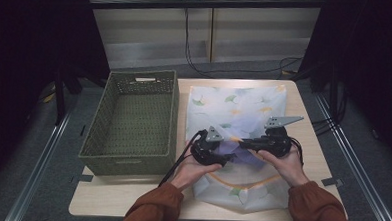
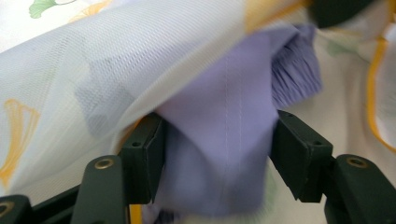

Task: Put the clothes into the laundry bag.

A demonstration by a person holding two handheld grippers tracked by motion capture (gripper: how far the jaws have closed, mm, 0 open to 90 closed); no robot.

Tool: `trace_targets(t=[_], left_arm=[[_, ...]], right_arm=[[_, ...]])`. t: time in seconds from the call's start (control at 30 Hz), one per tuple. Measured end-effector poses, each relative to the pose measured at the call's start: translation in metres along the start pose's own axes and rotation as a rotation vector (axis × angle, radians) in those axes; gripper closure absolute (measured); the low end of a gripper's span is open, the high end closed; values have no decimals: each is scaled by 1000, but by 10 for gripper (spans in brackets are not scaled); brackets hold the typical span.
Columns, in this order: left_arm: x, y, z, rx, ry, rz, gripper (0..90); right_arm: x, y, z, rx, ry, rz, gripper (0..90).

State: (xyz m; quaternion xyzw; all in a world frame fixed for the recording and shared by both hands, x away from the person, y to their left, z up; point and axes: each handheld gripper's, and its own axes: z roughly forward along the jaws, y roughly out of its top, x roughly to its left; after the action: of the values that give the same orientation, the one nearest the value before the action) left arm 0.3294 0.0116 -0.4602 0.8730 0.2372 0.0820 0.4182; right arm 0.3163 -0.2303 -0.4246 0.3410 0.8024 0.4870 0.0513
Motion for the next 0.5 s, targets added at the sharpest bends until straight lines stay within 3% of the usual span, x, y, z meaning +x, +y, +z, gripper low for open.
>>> trace_targets(t=[0.07,0.13,0.17,0.27,0.4,0.43,0.5], left_arm=[[-1,-1,-3,-11,1,1,394],[1,-4,-10,8,0,32,390],[2,-5,-10,10,3,19,375],[6,-10,-8,42,6,32,372],[7,-17,3,83,-2,42,424],[7,-20,11,112,20,49,440],[6,-20,15,133,12,67,544]], right_arm=[[0,1,0,-4,-1,0,879],[0,1,0,-4,-2,0,879],[0,1,0,-3,-1,-1,879],[0,1,1,0,2,-2,879],[1,1,1,2,2,-4,879],[1,1,1,1,3,-6,879],[2,2,1,-1,4,-9,878]])
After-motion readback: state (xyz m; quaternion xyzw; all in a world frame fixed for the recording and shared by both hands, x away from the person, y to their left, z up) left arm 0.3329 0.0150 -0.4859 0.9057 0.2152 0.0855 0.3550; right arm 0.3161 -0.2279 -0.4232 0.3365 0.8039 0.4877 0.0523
